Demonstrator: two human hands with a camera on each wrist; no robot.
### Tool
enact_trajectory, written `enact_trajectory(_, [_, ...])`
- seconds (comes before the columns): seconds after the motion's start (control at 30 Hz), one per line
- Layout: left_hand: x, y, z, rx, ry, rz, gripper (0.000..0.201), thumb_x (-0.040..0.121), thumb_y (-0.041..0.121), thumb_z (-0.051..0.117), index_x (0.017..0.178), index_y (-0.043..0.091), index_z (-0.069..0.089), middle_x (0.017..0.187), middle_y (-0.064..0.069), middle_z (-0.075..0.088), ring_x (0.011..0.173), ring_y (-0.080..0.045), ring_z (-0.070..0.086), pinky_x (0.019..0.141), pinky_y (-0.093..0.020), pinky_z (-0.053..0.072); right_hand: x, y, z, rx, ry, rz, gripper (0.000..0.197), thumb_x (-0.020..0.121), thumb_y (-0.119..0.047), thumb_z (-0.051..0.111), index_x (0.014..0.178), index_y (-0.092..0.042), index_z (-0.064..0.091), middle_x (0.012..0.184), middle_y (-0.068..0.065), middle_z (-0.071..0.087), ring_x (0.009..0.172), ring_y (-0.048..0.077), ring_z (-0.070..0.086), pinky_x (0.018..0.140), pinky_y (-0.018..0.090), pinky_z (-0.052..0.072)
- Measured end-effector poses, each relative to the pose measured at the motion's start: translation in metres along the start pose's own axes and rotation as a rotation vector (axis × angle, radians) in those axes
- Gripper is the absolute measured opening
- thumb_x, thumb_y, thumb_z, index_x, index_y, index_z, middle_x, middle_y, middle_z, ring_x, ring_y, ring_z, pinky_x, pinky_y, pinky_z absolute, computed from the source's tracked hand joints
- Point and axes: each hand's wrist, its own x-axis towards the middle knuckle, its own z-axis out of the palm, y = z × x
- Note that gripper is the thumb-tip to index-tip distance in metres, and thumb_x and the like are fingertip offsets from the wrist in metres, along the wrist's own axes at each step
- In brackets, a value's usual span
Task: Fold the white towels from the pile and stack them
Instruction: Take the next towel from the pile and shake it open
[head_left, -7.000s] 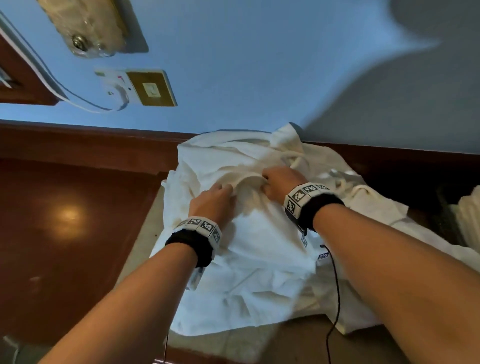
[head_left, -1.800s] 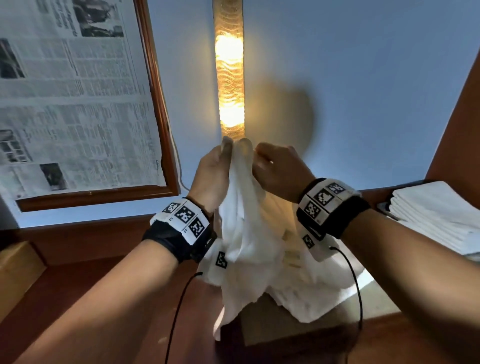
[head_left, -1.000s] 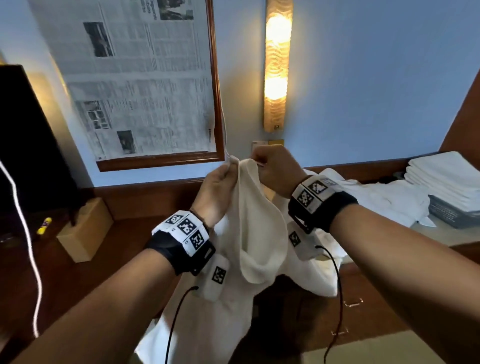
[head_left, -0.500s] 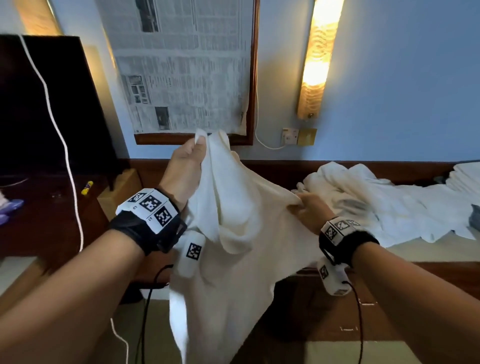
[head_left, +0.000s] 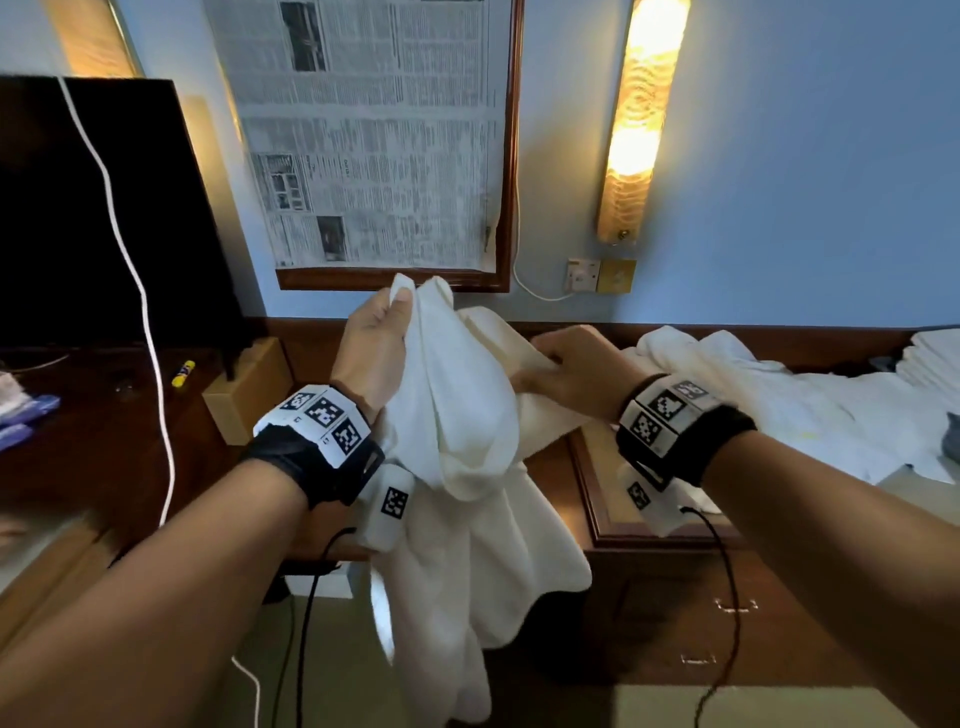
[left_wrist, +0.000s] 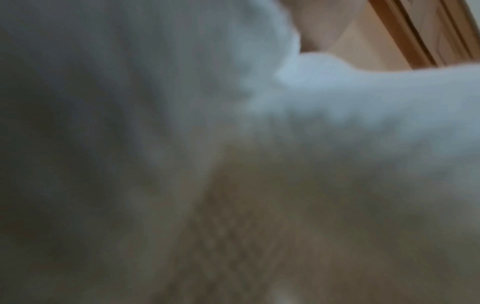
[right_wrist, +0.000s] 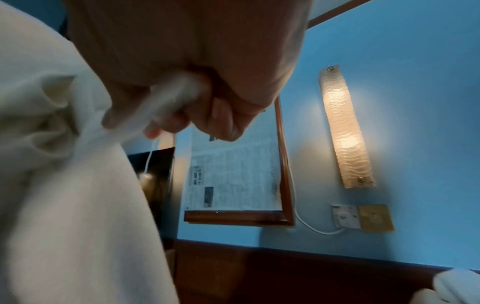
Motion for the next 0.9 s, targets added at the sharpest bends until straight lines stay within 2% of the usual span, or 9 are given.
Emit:
enact_trajectory(0.17, [0.002,0.000,0.008,0.014,-0.012,0.075,0.026,0.093,0.030,0.055,0.070,0.030,0.068,0.071,0.008,0.059,0.079,-0.021,0.051,0.081,-0.039,0.039,-0.020,0.036,-0.001,-0.062,-0.089,0.099,0.021,0.093,-0.029,0.065,0.080,-0.014,0.069,0.074,0.003,0.062,0.066,0.010,0.055,0.066,0.024,0.044])
enact_trajectory(0.23, [-0.001,0.005,0.017,0.004,-0.041,0.099,0.028,0.100,0.022,0.053,0.078,0.028,0.068,0.072,0.009,0.062,0.074,-0.016,0.053,0.079,-0.035,0.040,-0.022,0.046,-0.002,-0.108,-0.120,0.138,0.015,0.093,-0.026,0.065,0.089,-0.013,0.072,0.086,0.005,0.068,0.079,0.016,0.062,0.075,0.030,0.049])
enact_trajectory(0.33, [-0.005,0.014,0.027,0.012,-0.119,0.111,0.022,0.100,0.024,0.053,0.082,0.023,0.067,0.078,-0.001,0.061,0.074,-0.018,0.053,0.077,-0.035,0.039,-0.021,0.058,-0.011,-0.055,-0.001,0.173,0.012,0.093,-0.021,0.064,0.082,-0.022,0.068,0.079,-0.005,0.068,0.074,0.008,0.064,0.070,0.025,0.047])
enact_trajectory(0.4, [-0.009,0.024,0.028,0.078,-0.285,0.091,0.017,0.096,0.025,0.056,0.083,0.017,0.063,0.080,-0.006,0.056,0.072,-0.017,0.051,0.072,-0.032,0.039,-0.015,0.061,-0.025,0.093,0.224,0.182,0.019,0.092,-0.013,0.065,0.075,-0.022,0.067,0.070,-0.008,0.067,0.068,0.011,0.065,0.069,0.028,0.049])
enact_trajectory(0.47, [-0.011,0.034,0.023,0.212,-0.539,0.065,0.024,0.100,0.018,0.056,0.079,0.021,0.068,0.078,0.003,0.062,0.070,-0.008,0.057,0.072,-0.024,0.044,-0.006,0.049,-0.044,0.210,0.392,0.143,0.016,0.089,-0.007,0.066,0.078,-0.018,0.068,0.072,-0.003,0.066,0.073,0.020,0.065,0.073,0.033,0.053])
enact_trajectory(0.57, [-0.006,0.054,0.010,0.433,-0.735,0.065,0.024,0.099,0.036,0.055,0.093,0.029,0.077,0.101,-0.005,0.075,0.101,-0.020,0.066,0.093,-0.037,0.047,0.008,0.008,-0.068,0.260,0.433,0.006,0.005,0.089,-0.010,0.067,0.089,-0.008,0.072,0.087,0.004,0.072,0.082,0.017,0.067,0.080,0.032,0.054])
enact_trajectory(0.67, [0.005,0.075,0.003,0.403,-0.621,0.187,0.031,0.095,0.042,0.057,0.100,0.017,0.076,0.096,-0.032,0.064,0.083,-0.033,0.054,0.082,-0.037,0.038,0.015,-0.035,-0.084,0.314,0.408,-0.134,0.007,0.088,-0.005,0.066,0.083,-0.009,0.068,0.087,0.007,0.074,0.084,0.016,0.072,0.080,0.029,0.057])
enact_trajectory(0.8, [0.013,0.096,0.001,0.285,-0.443,0.257,0.015,0.100,0.017,0.059,0.094,0.008,0.070,0.082,0.003,0.067,0.080,-0.009,0.059,0.081,-0.024,0.045,0.019,-0.069,-0.093,0.318,0.375,-0.209,0.012,0.086,-0.001,0.064,0.080,-0.011,0.066,0.079,0.013,0.069,0.075,0.031,0.068,0.072,0.044,0.060])
enact_trajectory(0.9, [0.015,0.108,0.001,0.250,-0.404,0.308,0.019,0.101,0.013,0.054,0.094,0.004,0.070,0.082,0.000,0.066,0.076,-0.012,0.059,0.074,-0.024,0.048,0.022,-0.083,-0.096,0.345,0.359,-0.283,0.014,0.091,-0.003,0.061,0.086,-0.015,0.066,0.084,0.008,0.069,0.081,0.026,0.067,0.076,0.041,0.058])
